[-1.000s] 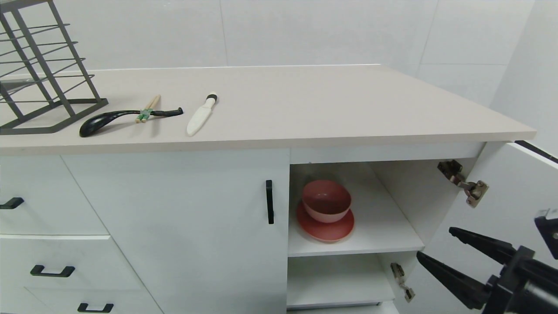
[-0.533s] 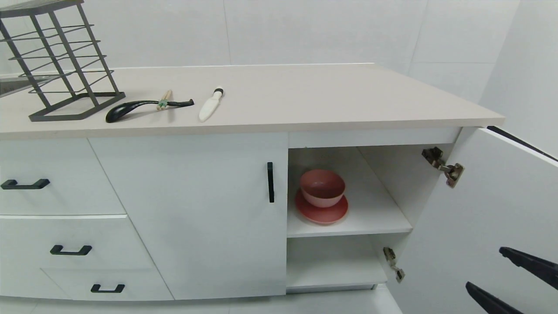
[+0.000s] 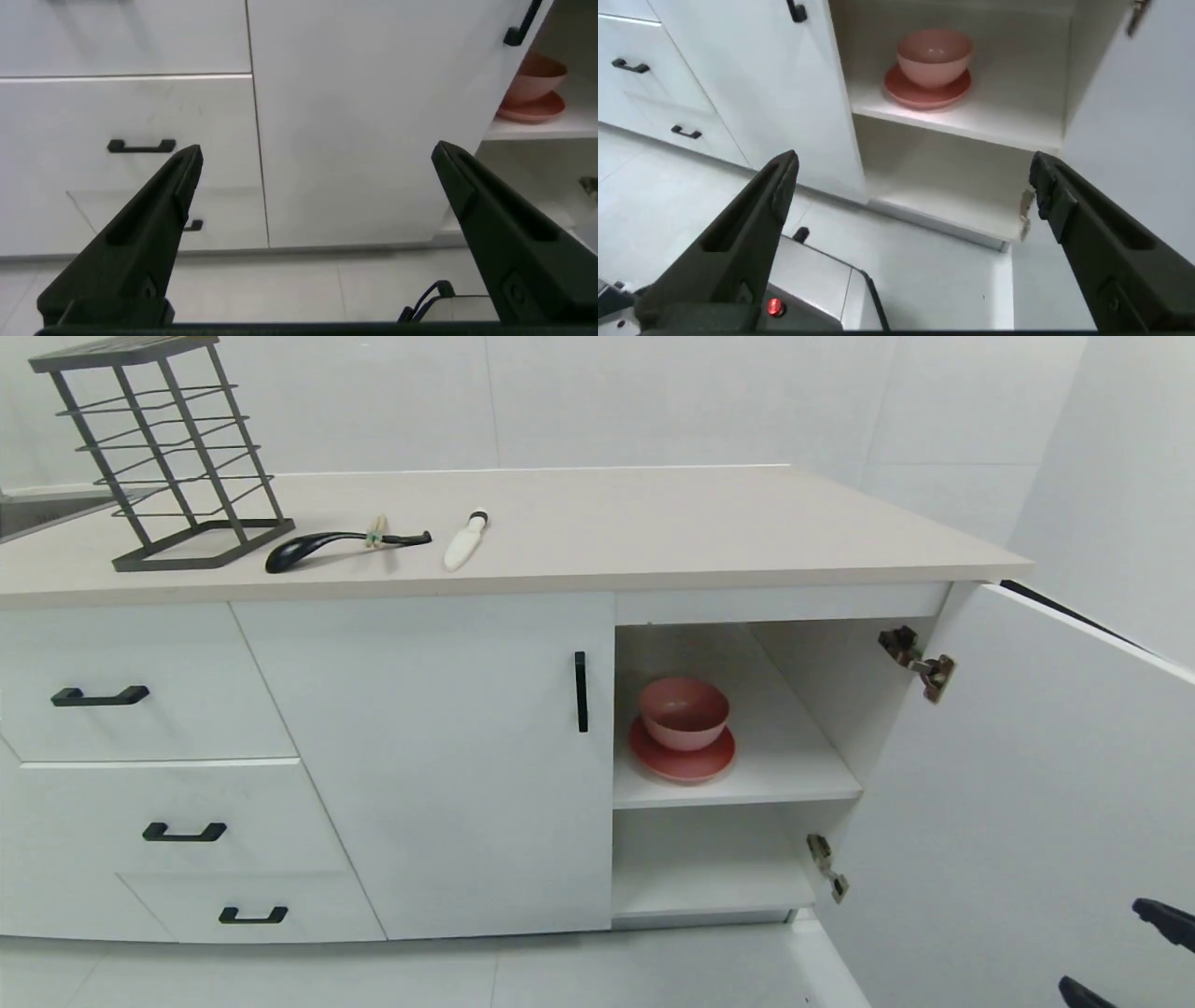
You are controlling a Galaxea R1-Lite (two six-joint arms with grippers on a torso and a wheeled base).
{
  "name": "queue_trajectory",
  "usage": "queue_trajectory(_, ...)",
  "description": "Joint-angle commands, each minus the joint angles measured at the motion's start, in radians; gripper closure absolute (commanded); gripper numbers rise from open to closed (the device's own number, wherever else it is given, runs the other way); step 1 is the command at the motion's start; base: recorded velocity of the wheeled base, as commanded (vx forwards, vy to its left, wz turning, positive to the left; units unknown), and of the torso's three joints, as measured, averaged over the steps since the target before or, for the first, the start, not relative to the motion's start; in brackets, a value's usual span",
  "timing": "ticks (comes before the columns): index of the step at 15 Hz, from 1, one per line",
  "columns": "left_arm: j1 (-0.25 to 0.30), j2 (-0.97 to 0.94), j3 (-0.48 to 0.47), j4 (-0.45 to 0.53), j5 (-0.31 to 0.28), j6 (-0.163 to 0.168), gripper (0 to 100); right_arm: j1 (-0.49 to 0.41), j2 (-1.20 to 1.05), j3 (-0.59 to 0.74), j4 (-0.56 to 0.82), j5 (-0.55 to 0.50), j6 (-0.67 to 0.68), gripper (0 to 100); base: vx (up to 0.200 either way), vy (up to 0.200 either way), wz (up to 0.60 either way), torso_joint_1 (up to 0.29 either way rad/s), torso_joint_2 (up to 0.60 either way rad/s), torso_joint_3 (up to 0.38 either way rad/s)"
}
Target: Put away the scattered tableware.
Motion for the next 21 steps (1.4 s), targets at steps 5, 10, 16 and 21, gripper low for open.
queue_trajectory(5,0.0,0.001,0.0,0.0,0.0,-0.003,0,-0.214,-0.151,0.0,0.046,0.002,-0.072,0,-0.2,0.0,0.0,0.0,0.0,0.004)
queue_trajectory(10,0.0,0.001,0.0,0.0,0.0,-0.004,0,-0.377,-0.35,0.0,0.115,0.009,-0.098,0,0.0,-0.2,0.0,0.005,0.0,0.004)
queue_trajectory(16,0.0,0.001,0.0,-0.001,0.003,-0.009,0,-0.392,-0.628,0.003,0.467,0.032,-0.12,0,-0.167,-0.033,0.0,0.002,0.0,0.002)
queue_trajectory(21,0.0,0.001,0.0,0.0,0.0,-0.007,0,-0.392,-0.628,0.003,0.468,0.028,-0.097,0,-0.12,0.0,0.0,0.002,0.0,-0.002)
